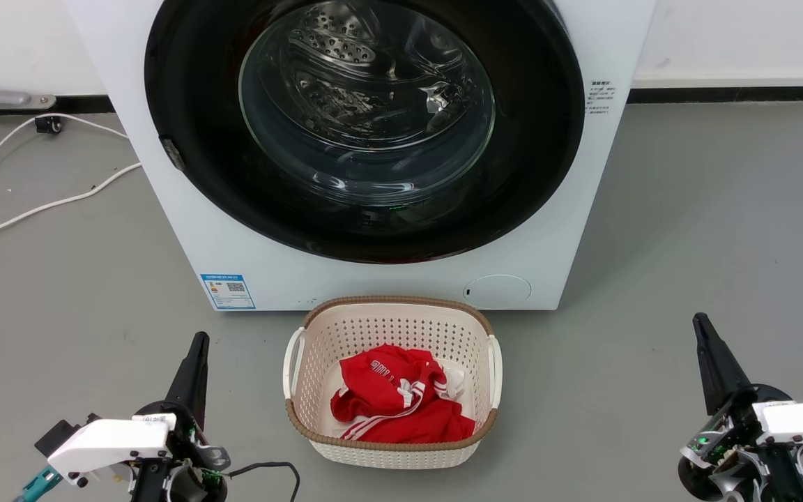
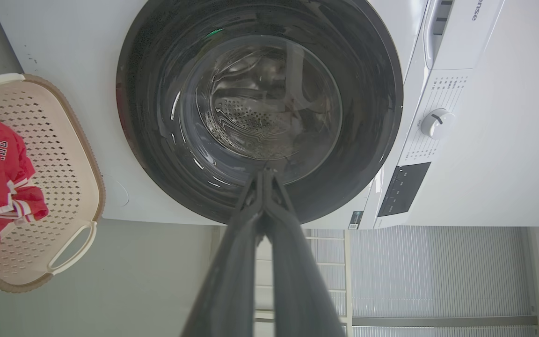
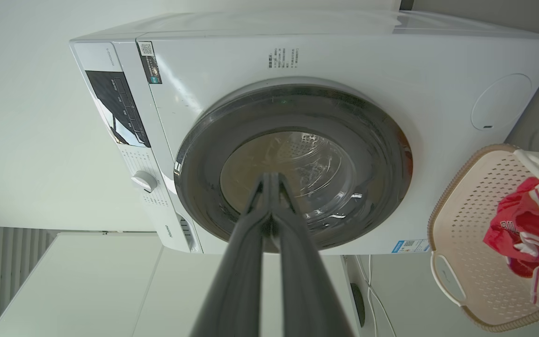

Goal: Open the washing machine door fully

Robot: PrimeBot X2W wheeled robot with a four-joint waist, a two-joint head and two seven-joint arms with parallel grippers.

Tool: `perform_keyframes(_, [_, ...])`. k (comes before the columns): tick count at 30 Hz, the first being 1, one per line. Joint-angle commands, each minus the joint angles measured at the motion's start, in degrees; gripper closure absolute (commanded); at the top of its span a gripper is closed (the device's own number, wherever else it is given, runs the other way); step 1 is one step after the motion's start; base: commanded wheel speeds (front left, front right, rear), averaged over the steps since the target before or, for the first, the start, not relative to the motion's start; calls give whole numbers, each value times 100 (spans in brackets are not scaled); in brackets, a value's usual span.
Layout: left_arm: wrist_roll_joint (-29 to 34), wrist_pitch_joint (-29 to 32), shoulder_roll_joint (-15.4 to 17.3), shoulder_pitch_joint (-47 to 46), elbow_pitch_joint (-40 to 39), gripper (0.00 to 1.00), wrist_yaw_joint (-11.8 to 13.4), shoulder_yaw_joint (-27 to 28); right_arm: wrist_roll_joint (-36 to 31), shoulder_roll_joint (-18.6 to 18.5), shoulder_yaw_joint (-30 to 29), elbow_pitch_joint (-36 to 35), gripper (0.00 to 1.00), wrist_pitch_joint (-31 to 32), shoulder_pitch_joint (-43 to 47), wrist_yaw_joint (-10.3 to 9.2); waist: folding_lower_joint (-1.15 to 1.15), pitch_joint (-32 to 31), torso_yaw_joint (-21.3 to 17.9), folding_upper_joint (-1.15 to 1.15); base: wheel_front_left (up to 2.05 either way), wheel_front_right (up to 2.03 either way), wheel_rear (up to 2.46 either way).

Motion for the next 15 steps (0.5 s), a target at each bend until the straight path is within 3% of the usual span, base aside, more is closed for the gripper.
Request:
perform_keyframes(1, [25,16,-3,-55,9,100,-18,9,-38,15,-12,7,100,19,-84,0,0,0,0,0,0,0,0])
perform_keyframes(15, [41,32,-15,-57,9,100,-18,26,-58,29,-28,8,100,35,-86,0,0,0,0,0,0,0,0])
